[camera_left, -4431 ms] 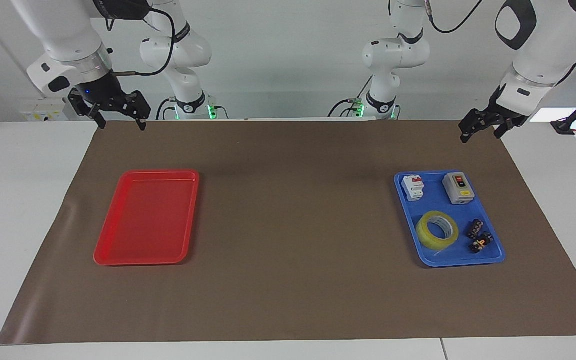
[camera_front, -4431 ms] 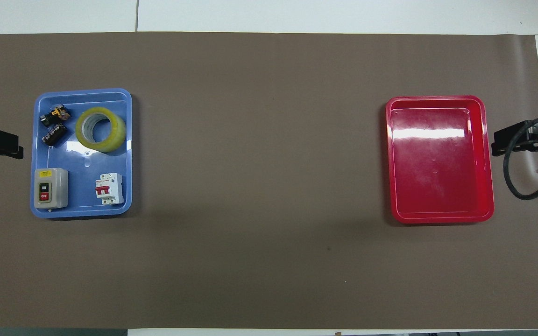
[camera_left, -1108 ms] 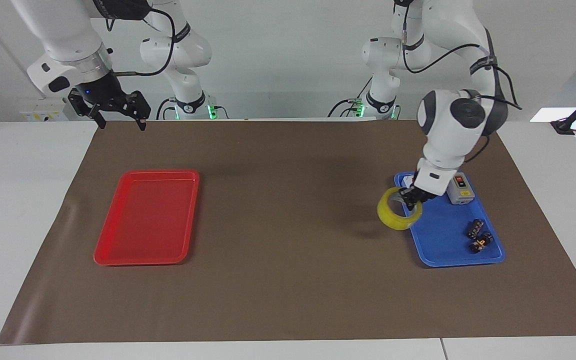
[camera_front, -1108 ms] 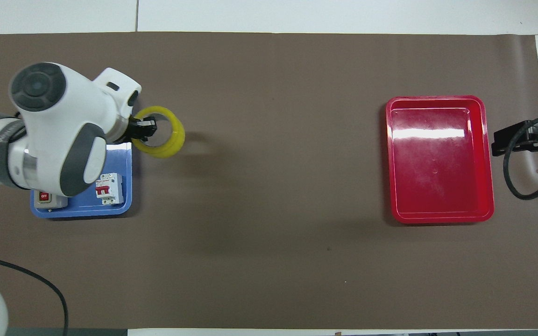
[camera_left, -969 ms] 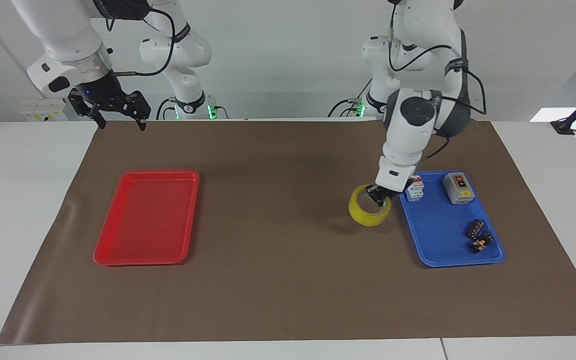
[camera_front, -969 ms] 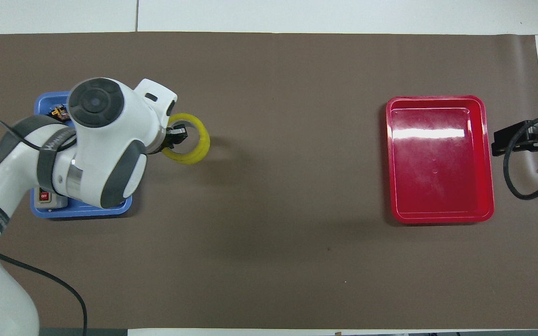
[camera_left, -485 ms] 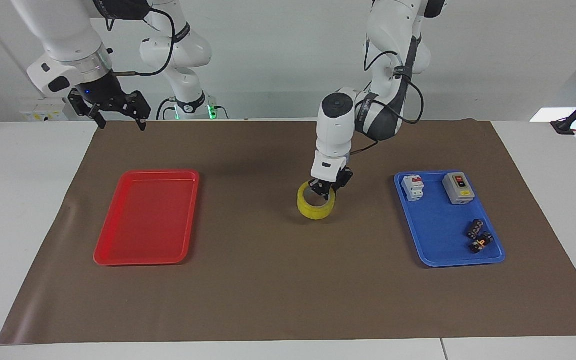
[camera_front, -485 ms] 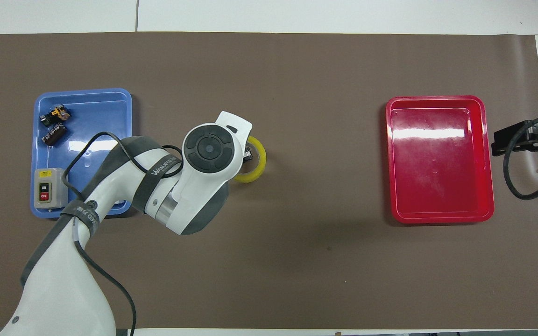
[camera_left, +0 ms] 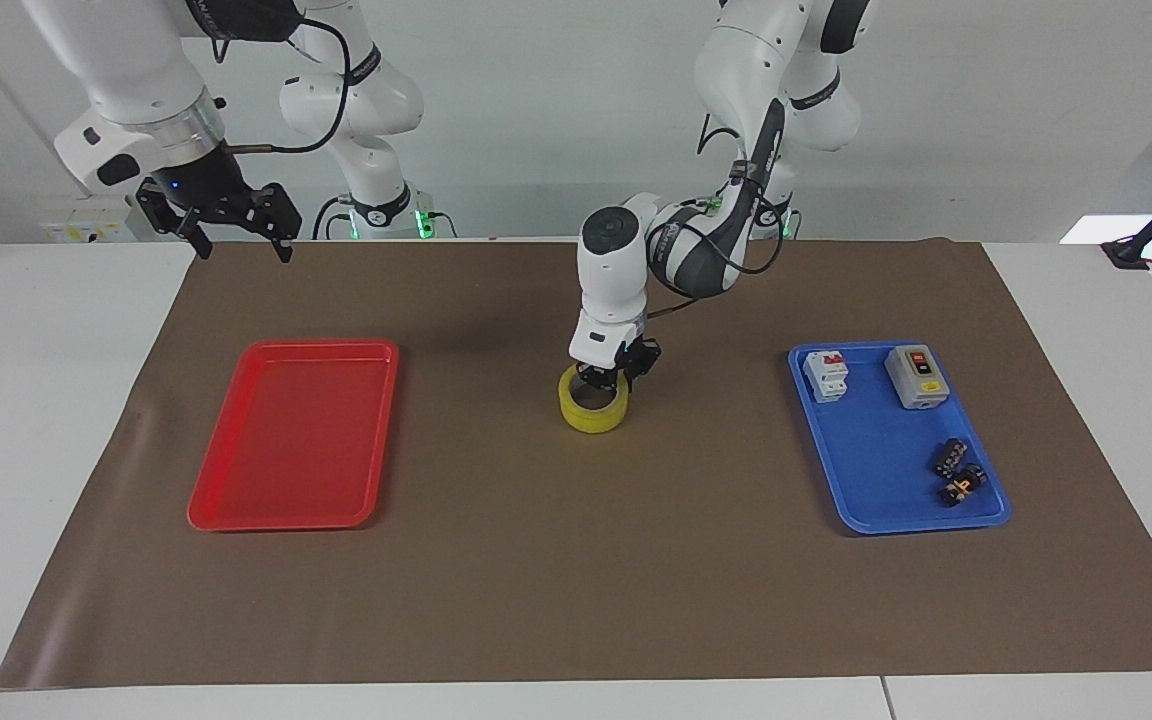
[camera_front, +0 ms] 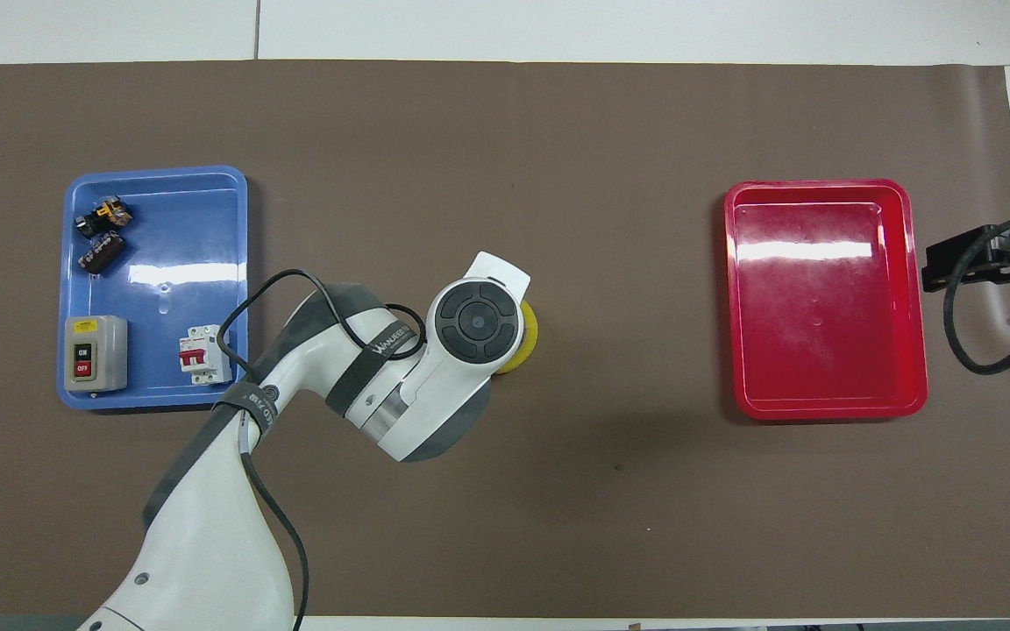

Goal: Place and move tape with both arms
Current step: 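Carry the yellow tape with the left gripper to the table center, then release the tape with the left gripper while the right gripper reaches it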

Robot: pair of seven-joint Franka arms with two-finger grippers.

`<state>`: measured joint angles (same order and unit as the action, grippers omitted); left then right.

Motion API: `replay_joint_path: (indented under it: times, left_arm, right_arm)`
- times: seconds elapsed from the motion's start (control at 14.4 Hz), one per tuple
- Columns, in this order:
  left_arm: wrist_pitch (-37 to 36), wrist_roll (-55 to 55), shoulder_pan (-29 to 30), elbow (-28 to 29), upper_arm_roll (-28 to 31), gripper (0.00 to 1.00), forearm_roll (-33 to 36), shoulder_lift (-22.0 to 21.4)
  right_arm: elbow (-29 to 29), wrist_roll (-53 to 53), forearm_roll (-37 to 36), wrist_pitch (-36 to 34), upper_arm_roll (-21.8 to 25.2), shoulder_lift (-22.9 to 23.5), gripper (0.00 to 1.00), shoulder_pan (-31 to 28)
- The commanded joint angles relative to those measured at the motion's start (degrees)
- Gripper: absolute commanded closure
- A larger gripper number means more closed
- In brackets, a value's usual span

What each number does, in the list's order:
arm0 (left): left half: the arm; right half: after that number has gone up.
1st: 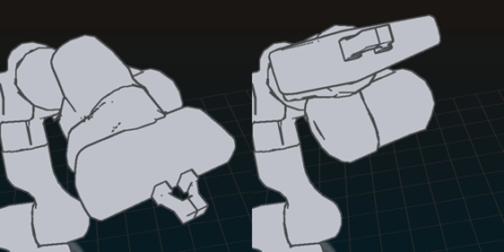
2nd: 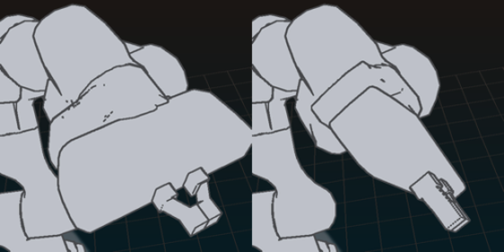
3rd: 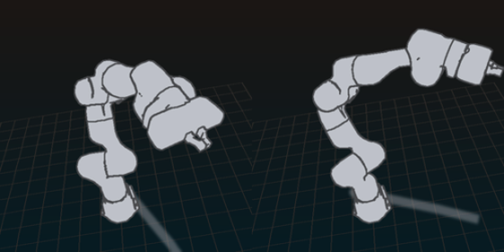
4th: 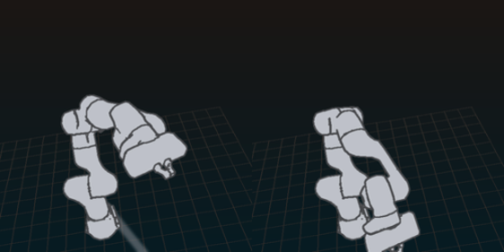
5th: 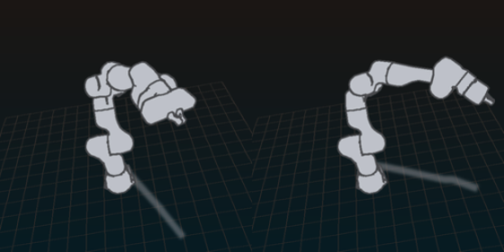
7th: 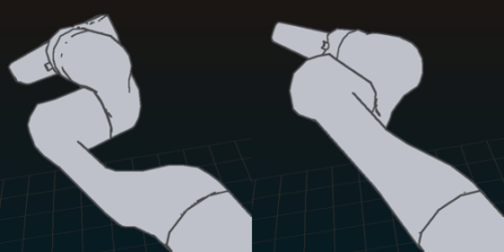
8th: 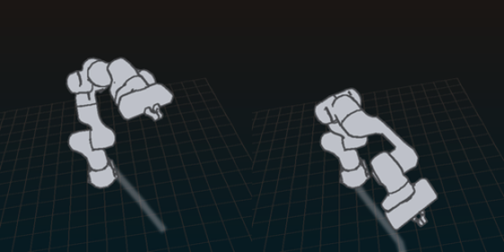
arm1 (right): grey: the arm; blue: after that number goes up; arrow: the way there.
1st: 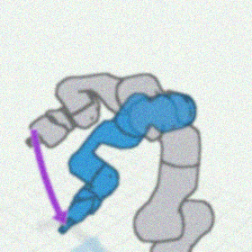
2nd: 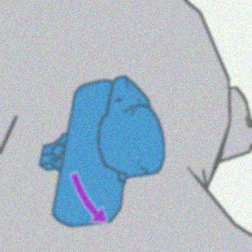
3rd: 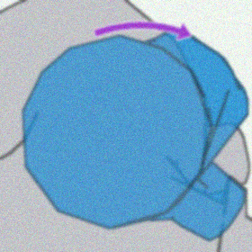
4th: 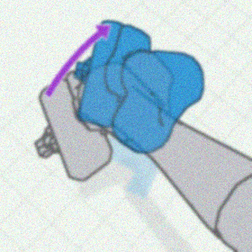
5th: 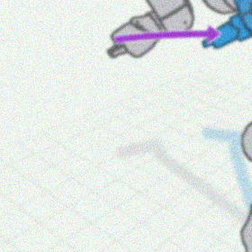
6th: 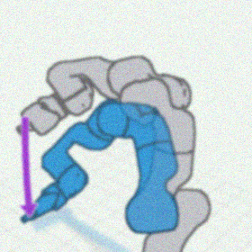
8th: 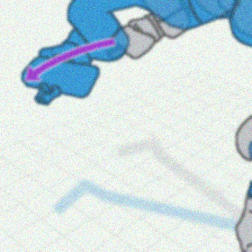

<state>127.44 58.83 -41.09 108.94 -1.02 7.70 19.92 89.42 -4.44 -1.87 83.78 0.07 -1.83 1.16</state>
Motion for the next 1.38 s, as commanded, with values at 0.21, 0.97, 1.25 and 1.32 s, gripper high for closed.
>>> replay_joint_path:
  times: [0.21, 0.97, 1.25, 1.32]
  left_arm:
    - [2.4, 0.8, -0.2, 0.8, 0.9, 0.01, 2.1, -1.3]
    - [-3.9, -14.6, 13.2, 0.9, 0.9, 0.0, 2.0, -9.8]
    - [-6.2, -26.3, 20.9, 0.3, 0.9, 0.0, 1.5, -12.9]
    - [-6.9, -29.4, 22.9, 0.2, 0.9, 0.0, 1.4, -13.7]
  right_arm:
    - [0.8, -0.9, 0.4, 0.9, -0.2, -0.4, 0.0, -0.4]
    - [6.0, -0.9, 4.5, 8.6, -0.3, -1.2, 0.0, 5.9]
    - [6.0, -4.6, 5.2, 17.1, -0.3, 7.0, 0.0, 15.4]
    - [6.5, -6.5, 5.2, 19.8, -0.3, 8.8, 0.0, 17.8]
